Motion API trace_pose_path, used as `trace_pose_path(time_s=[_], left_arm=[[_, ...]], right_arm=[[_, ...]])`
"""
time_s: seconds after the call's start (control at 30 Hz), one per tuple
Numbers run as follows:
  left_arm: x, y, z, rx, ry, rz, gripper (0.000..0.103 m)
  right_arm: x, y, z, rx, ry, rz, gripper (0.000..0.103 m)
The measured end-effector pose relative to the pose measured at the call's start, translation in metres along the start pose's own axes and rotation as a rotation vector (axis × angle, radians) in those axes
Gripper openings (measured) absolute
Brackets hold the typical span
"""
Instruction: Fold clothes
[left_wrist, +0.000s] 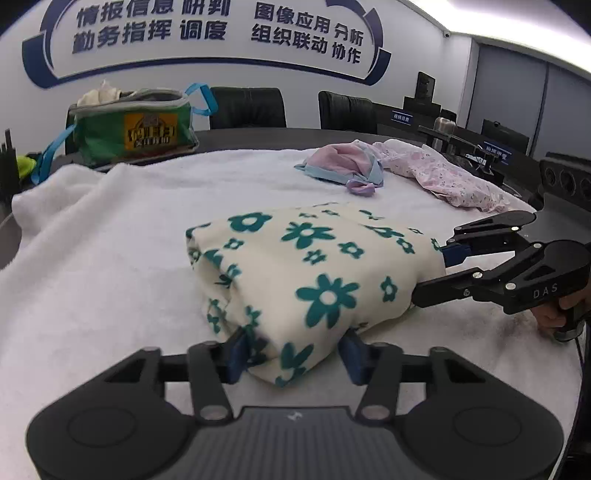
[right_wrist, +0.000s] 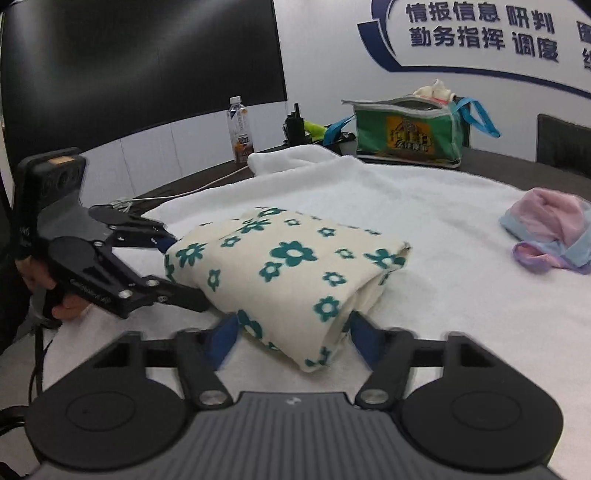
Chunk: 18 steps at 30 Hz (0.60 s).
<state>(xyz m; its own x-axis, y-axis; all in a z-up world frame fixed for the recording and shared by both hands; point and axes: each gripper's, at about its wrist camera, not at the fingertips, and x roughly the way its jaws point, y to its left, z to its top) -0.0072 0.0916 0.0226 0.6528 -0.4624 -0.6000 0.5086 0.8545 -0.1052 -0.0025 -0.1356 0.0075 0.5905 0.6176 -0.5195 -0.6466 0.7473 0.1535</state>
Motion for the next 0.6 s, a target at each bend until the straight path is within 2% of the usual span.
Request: trace_pose_path(time_s=[0.07,0.13,0.17,0.2,0.23,0.27,0.3,0.33,0.4,0.43,0.53,0.6], left_arm=[[-0.002,0.008,-0.001,-0.041,0.006,-0.019,0.03],[-0.011,0.022,-0.002,-0.116,0.003,-0.046,0.03],[-0.015,0.028,-0.003,-0.153,0.001,-0.059,0.034],[-0.02,0.035,-0.004,-0.19,-0.001,-0.073,0.052],[-0.024,0.042,-0.004,-0.233,-0.002,-0.088,0.068],[-0.025,0.052,0.0,-0.309,-0.002,-0.115,0.097],[-0.02,0.059,0.007,-0.371,-0.001,-0.133,0.1],[-0.016,0.066,0.013,-0.434,0.001,-0.151,0.1],[-0.006,0.079,0.026,-0.553,0.007,-0.184,0.099],[0.002,0.08,0.03,-0.572,0.039,-0.178,0.099],[0.028,0.082,0.042,-0.627,0.136,-0.157,0.094],[0.038,0.082,0.048,-0.641,0.173,-0.148,0.092]], right_arm=[[0.001,0.0,0.0,-0.004,0.005,0.01,0.036],[-0.003,-0.004,-0.001,0.008,0.012,0.019,0.034],[-0.007,-0.007,-0.002,0.028,0.013,0.017,0.034],[-0.011,-0.011,-0.002,0.055,0.015,0.015,0.034],[-0.017,-0.016,-0.002,0.101,0.02,0.016,0.04],[-0.023,-0.024,-0.002,0.166,0.02,0.022,0.053],[-0.028,-0.035,-0.002,0.25,0.007,0.038,0.064],[-0.031,-0.047,-0.001,0.344,-0.01,0.064,0.084],[-0.028,-0.067,0.003,0.512,-0.034,0.103,0.086],[-0.023,-0.075,0.005,0.58,-0.032,0.115,0.086],[0.005,-0.09,0.011,0.707,0.057,0.116,0.083],[0.019,-0.093,0.012,0.741,0.115,0.131,0.081]])
